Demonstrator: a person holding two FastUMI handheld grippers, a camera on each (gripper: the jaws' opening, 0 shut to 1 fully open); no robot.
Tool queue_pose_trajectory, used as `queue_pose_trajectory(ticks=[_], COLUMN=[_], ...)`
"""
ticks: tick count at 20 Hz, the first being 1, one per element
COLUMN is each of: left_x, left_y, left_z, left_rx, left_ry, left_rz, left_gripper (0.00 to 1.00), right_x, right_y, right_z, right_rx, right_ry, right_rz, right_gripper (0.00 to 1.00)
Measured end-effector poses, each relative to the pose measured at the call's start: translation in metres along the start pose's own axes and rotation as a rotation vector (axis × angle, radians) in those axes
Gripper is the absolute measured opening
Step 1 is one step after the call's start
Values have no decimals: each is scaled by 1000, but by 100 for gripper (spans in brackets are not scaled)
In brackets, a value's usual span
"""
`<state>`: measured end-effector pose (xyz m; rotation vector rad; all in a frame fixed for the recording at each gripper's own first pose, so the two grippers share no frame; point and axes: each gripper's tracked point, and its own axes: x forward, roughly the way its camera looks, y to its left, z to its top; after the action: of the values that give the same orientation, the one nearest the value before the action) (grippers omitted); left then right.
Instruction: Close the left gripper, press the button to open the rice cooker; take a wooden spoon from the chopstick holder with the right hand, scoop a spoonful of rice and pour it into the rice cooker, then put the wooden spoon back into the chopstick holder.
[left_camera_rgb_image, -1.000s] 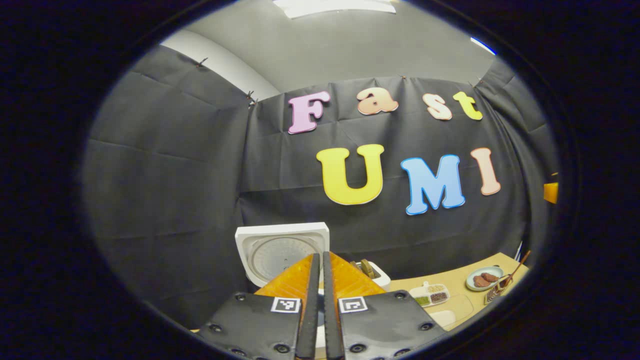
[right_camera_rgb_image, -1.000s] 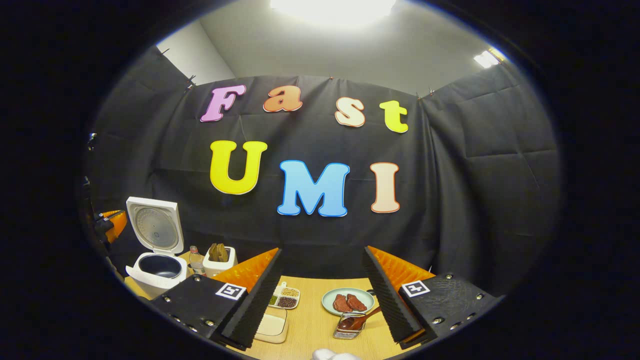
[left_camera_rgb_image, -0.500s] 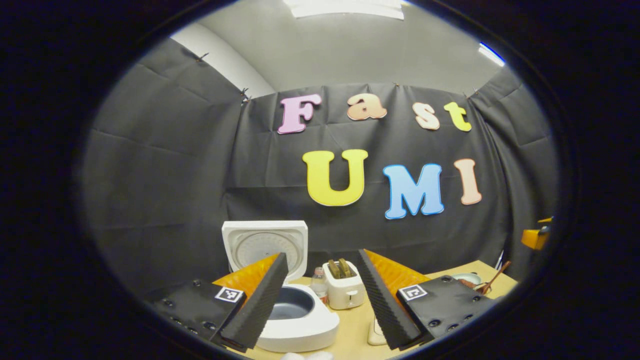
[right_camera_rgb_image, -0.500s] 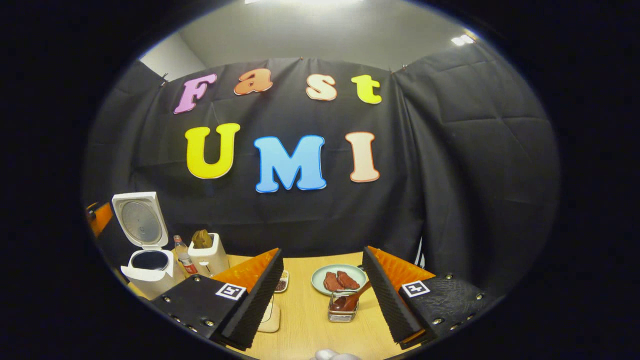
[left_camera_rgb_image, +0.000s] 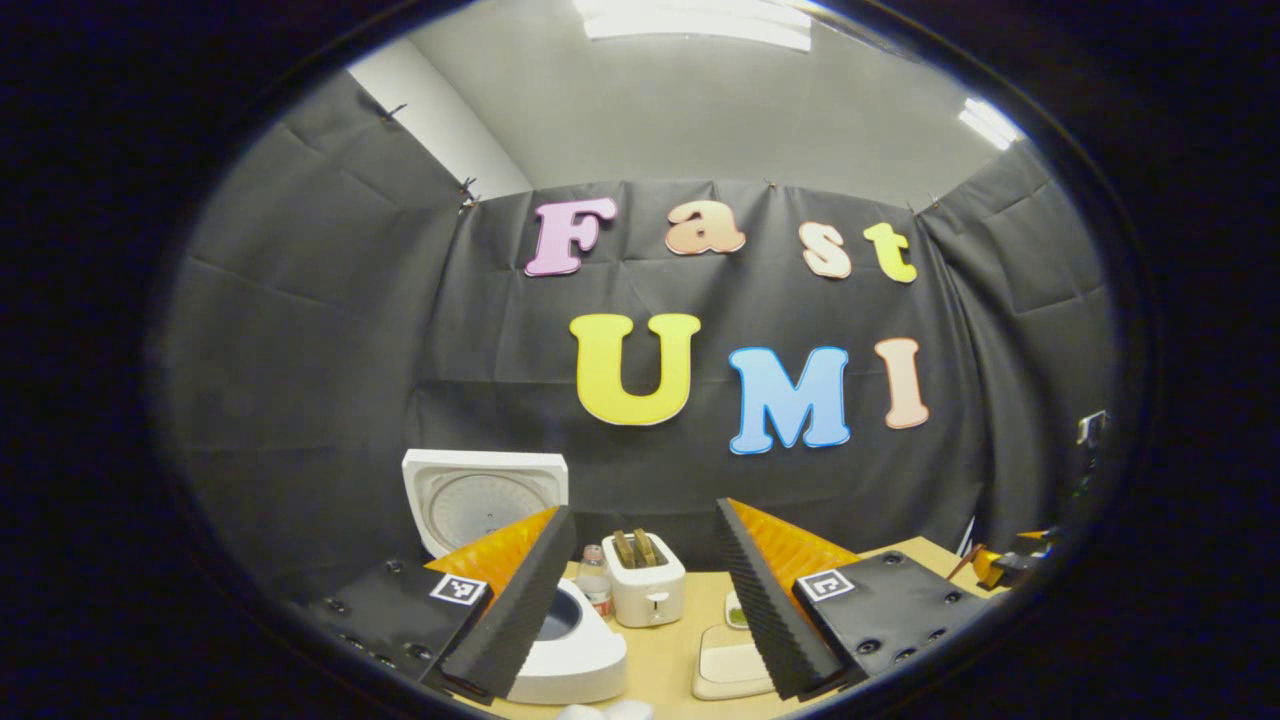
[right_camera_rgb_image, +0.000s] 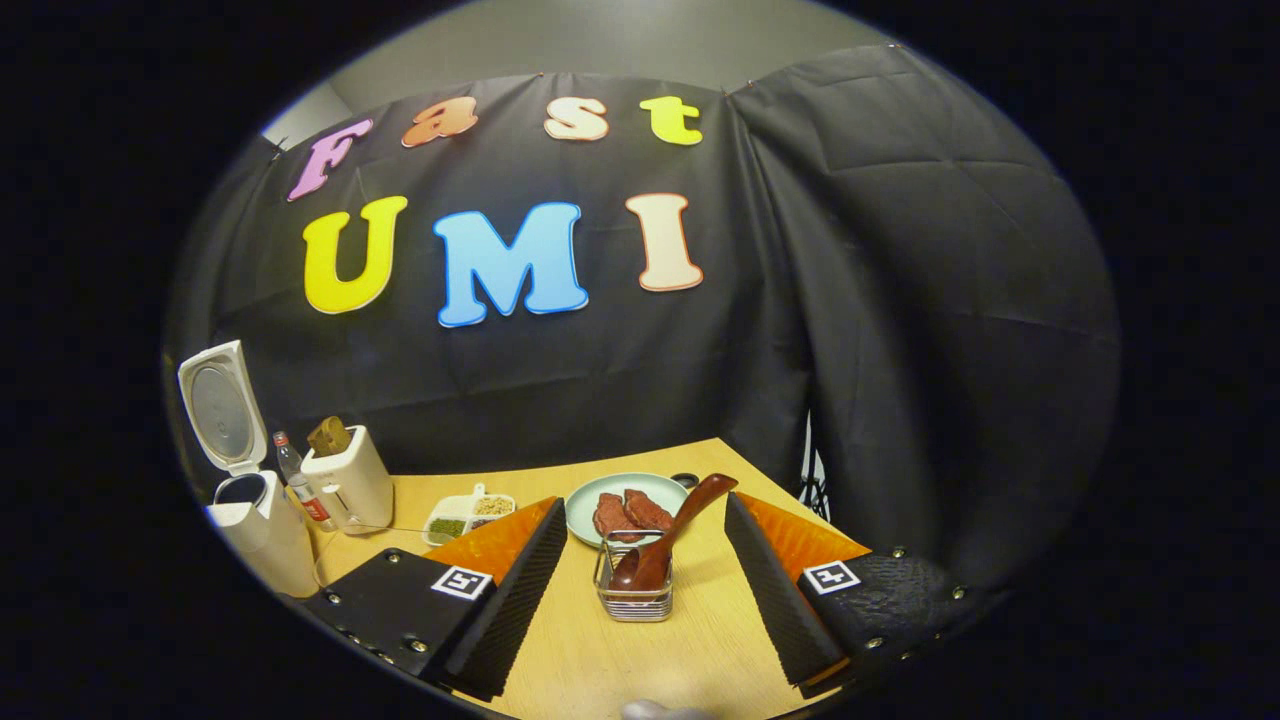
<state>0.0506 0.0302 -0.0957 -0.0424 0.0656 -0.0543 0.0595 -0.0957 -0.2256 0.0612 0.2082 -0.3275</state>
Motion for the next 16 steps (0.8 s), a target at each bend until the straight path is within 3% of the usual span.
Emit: queue_pose_trajectory(ticks=[8, 16], left_x=[15, 32], left_y=[-20, -22], left_z=[-30, -56], left_rx=[24, 57], left_ry=[88, 132], left_rz=[1, 35], left_gripper=[97, 99], right_x=[111, 162], right_y=[-24, -40], right_z=[-49, -60], right_rx=[44, 111], right_ry=[45, 54], right_rz=[-49, -94], right_gripper=[98, 97])
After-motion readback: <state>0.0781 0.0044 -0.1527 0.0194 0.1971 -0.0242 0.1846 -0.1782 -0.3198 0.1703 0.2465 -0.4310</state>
